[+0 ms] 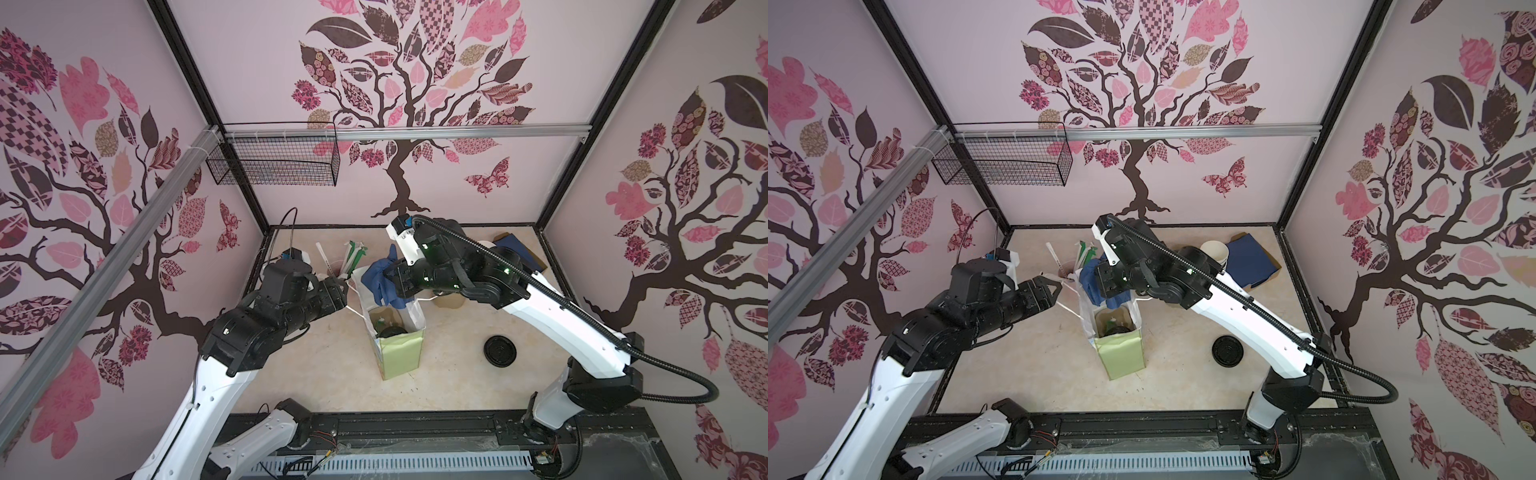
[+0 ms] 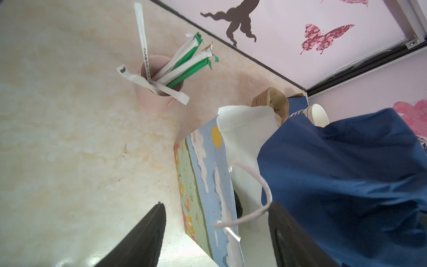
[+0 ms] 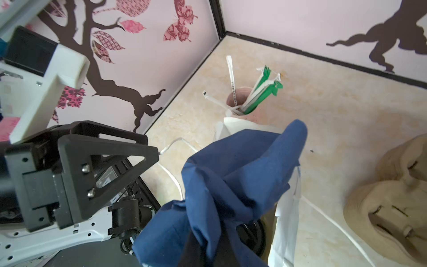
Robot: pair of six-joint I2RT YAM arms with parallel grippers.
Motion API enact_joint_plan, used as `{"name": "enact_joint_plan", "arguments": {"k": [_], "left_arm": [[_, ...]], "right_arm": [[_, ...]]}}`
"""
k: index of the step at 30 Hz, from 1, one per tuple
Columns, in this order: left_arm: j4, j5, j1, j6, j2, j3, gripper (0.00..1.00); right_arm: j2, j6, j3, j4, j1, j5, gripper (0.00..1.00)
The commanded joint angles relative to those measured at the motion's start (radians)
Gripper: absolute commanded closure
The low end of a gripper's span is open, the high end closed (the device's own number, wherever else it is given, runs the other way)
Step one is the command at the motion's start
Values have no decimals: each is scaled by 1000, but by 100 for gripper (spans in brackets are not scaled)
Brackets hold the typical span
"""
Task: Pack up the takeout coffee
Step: 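Release the napkin from the left gripper while the right gripper carries it over the bag, then lower the blue napkin into the white bag and open the right gripper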
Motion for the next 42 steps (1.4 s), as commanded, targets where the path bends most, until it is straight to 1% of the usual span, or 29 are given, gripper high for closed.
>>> {"name": "enact_joint_plan", "arguments": {"k": [1, 4, 8, 11, 14, 18, 22, 26, 32, 33, 36, 38, 40, 41, 42], "left_arm": [[93, 112, 41, -35, -11, -51, 29], [110, 124, 43, -21, 5, -60, 34], [129, 138, 44, -22, 5, -85, 47], [131, 138, 44, -22, -3, -93, 55], [122, 138, 44, -20, -11, -95, 57], [109, 131, 45, -20, -21, -93, 58], [94, 116, 46, -23, -33, -93, 62], [82, 111, 46, -23, -38, -97, 69], [79, 112, 46, -30, -50, -109, 70], [80, 113, 46, -30, -51, -111, 71], [80, 115, 46, -29, -51, -113, 71], [82, 114, 46, -28, -49, -116, 72], [86, 113, 46, -30, -49, -119, 73], [86, 113, 46, -31, -49, -119, 74], [86, 114, 46, -31, -48, -120, 74]], "right_arm": [[42, 72, 45, -72, 5, 17, 100], [76, 106, 60, -90, 5, 28, 100], [133, 143, 102, -143, 5, 68, 100], [164, 157, 108, -154, 5, 81, 100], [192, 159, 108, -131, 5, 71, 100], [235, 172, 105, -119, 5, 89, 100], [264, 183, 66, -105, 4, 98, 100], [268, 179, 4, -56, 4, 93, 100], [304, 169, -52, -7, -7, 89, 100], [310, 163, -53, 0, -8, 88, 98], [335, 156, -43, 8, -14, 81, 84], [346, 151, -40, 16, -19, 75, 69], [355, 147, -25, 9, -21, 75, 57], [357, 145, -12, -1, -21, 79, 53], [355, 144, 0, -7, -21, 79, 51]]}}
